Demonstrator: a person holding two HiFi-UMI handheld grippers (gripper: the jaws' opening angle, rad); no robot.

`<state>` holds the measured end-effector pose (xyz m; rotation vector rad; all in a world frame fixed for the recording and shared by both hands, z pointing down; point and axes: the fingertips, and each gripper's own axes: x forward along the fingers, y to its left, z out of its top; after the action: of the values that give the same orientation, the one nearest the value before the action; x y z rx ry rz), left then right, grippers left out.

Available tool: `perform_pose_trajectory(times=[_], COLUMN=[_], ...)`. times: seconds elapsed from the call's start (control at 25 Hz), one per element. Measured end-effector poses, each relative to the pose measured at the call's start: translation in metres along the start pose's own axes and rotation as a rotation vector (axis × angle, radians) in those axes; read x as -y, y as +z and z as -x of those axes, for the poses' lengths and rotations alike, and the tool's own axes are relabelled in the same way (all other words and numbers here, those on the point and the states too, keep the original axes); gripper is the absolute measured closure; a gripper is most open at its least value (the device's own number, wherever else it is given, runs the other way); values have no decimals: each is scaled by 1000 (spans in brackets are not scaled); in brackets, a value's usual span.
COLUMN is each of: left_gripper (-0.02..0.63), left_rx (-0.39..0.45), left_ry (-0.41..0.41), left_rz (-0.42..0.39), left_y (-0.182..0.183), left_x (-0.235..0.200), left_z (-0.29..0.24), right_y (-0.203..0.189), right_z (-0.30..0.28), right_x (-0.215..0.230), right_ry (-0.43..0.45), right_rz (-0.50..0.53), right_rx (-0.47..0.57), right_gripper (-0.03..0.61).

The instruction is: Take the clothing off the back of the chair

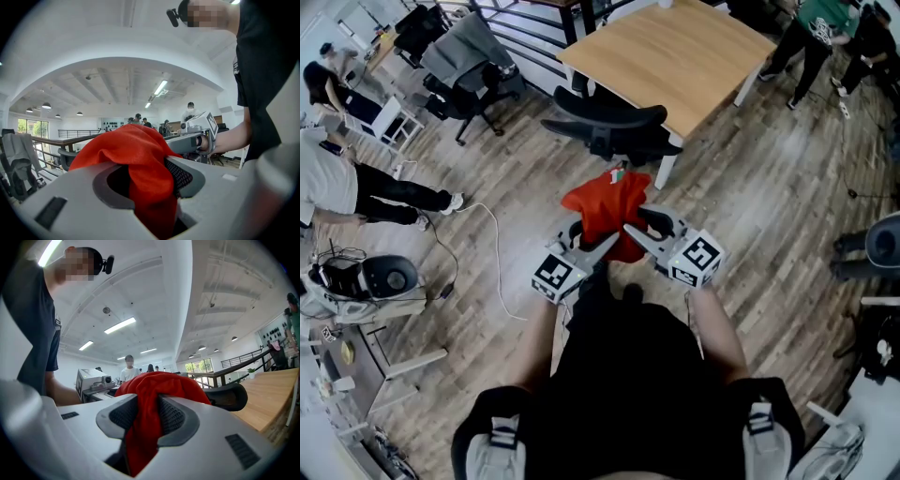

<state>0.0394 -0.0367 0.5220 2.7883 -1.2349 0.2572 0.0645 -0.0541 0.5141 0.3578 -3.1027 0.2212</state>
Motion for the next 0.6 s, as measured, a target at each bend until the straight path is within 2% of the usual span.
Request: perform_pose_trajectory(times=[0.44, 0.6], left_gripper=[423, 423], left_rx=[2, -9], left_ry=[6, 10], left_rz=[-36, -10], left_y=[1, -2], left_x=[-2, -1], left_z=[-3, -4], right_y=[-3, -2], right_z=[0, 1], right_x=[3, 4], right_ry=[5, 2], right_rz=[-6, -3], right_rx=[-2, -3], right_gripper=[449, 451])
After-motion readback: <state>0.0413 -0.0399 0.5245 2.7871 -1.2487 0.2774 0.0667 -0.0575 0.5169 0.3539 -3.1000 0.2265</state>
